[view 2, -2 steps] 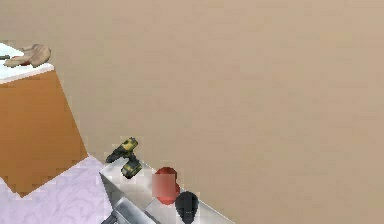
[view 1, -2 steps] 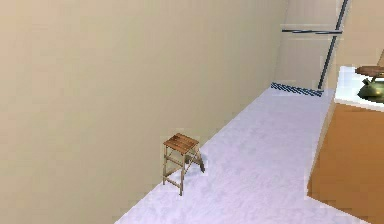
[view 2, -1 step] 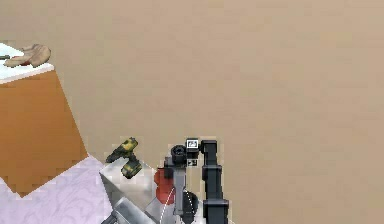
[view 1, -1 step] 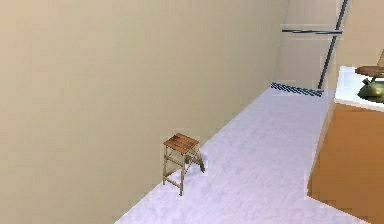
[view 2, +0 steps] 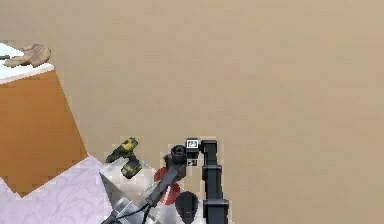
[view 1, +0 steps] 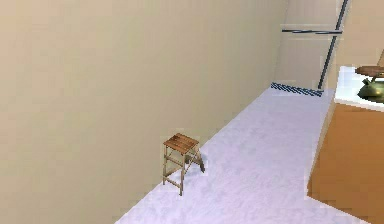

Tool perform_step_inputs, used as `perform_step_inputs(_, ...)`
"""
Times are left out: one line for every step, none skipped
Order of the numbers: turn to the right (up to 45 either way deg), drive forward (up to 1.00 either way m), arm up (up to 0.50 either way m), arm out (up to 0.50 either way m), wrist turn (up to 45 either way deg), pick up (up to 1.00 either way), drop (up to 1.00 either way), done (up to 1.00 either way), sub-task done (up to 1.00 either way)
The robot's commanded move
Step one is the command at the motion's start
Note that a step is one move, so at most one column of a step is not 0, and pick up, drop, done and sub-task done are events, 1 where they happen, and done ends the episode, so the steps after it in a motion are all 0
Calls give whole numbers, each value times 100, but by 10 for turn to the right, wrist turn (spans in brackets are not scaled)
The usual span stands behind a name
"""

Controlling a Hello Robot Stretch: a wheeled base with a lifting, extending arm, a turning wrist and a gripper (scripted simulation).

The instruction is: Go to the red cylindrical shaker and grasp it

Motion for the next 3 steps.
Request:
perform_step_inputs(0, 0, 0, 0, 450, 0, 0, 0, 0)
perform_step_inputs(0, 0, 0, 0, 450, 0, 0, 0, 0)
perform_step_inputs(0, 0, 0, 0, 210, 0, 0, 0, 0)
